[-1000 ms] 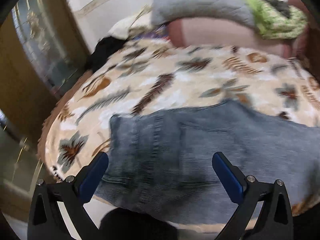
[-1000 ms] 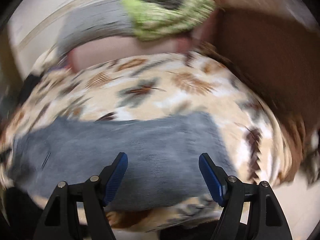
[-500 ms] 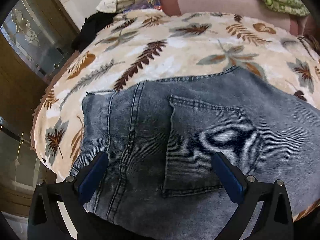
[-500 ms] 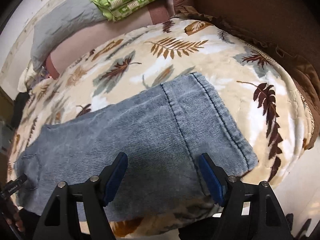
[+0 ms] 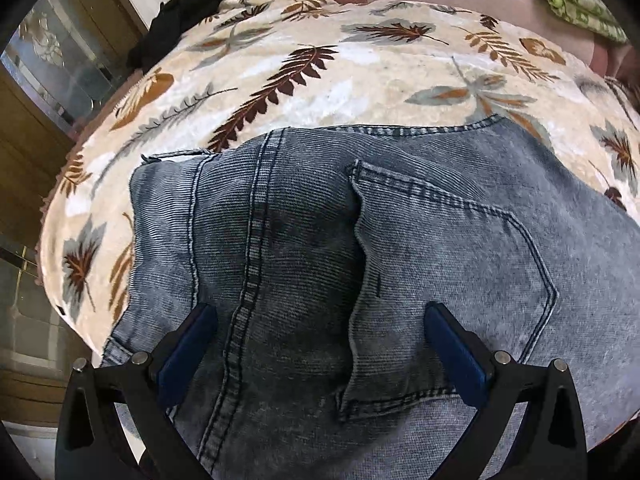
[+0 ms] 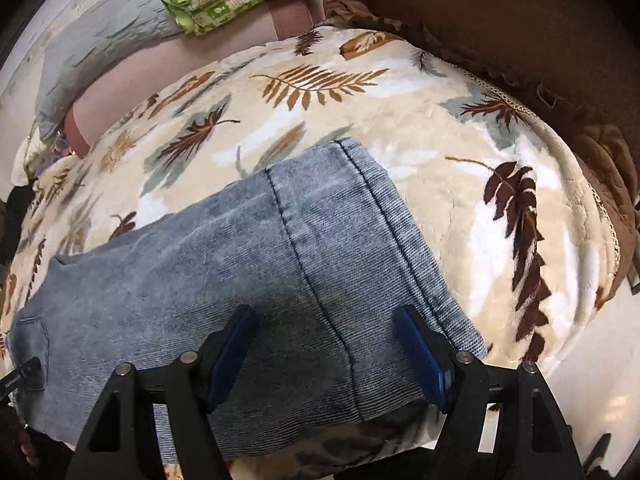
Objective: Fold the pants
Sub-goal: 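Lower the right gripper onto the hem of the grey jeans leg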
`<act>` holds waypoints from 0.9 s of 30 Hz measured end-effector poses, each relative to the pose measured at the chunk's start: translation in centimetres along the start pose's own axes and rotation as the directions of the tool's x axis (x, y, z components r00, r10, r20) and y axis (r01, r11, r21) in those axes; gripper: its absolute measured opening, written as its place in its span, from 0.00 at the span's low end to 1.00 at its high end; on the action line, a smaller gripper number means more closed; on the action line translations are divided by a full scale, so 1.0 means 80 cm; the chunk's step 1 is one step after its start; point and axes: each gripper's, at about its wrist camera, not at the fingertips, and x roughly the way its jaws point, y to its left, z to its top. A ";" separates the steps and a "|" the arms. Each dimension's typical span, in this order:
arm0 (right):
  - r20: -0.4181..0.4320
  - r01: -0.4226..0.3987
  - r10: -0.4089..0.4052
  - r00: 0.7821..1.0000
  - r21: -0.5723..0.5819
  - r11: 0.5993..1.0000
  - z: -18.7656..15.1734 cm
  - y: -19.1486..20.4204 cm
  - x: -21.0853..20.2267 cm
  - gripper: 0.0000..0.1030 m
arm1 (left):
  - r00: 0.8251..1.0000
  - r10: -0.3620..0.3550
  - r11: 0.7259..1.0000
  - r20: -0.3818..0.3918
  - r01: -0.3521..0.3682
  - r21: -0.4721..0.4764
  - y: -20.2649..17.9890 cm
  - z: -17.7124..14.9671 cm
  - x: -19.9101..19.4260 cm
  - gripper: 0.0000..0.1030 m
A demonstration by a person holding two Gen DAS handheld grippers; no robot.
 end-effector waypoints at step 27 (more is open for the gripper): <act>0.322 -0.152 0.115 0.940 0.093 0.984 -0.002 -0.042 -0.067 0.75 | 0.964 -0.013 0.982 0.264 -0.038 0.186 -0.088 -0.049 -0.183 1.00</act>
